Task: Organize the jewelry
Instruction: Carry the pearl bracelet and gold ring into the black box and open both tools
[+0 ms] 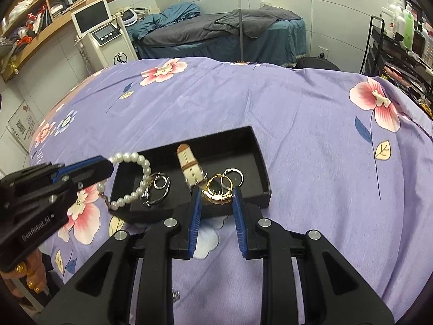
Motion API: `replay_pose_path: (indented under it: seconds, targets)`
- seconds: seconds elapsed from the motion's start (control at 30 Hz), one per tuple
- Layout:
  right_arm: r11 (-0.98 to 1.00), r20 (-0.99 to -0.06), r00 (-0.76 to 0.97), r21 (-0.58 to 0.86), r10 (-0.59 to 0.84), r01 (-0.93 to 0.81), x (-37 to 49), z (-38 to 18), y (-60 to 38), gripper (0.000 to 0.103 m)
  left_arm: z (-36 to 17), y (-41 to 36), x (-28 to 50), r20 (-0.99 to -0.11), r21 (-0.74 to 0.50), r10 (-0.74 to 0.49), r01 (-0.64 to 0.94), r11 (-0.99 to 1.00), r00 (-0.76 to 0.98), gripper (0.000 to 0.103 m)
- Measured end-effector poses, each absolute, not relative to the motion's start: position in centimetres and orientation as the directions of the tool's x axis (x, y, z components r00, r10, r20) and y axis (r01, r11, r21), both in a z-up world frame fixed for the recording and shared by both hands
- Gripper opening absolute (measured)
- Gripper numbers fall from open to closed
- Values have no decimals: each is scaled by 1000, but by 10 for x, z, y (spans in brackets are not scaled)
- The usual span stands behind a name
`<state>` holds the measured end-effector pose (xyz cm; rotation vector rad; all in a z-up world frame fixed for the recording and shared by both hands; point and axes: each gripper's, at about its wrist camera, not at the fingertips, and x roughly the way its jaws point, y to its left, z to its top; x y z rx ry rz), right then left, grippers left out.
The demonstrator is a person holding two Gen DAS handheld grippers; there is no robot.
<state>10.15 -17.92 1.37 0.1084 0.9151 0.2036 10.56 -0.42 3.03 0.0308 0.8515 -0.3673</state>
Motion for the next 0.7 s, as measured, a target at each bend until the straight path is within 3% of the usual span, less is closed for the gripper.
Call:
replay_pose_path:
  seconds: [0.63, 0.67, 0.7]
  targets:
    - [979, -782, 592, 185, 196, -79, 132, 4, -181, 25, 12, -4, 116, -772, -95, -267, 311, 946, 576, 11]
    - [980, -782, 593, 183, 190, -73, 132, 4, -182, 29, 12, -4, 116, -771, -89, -261, 307, 947, 581, 13]
    - [981, -781, 597, 180, 185, -68, 132, 5, -183, 41, 12, -3, 115, -769, -84, -256, 305, 949, 585, 21]
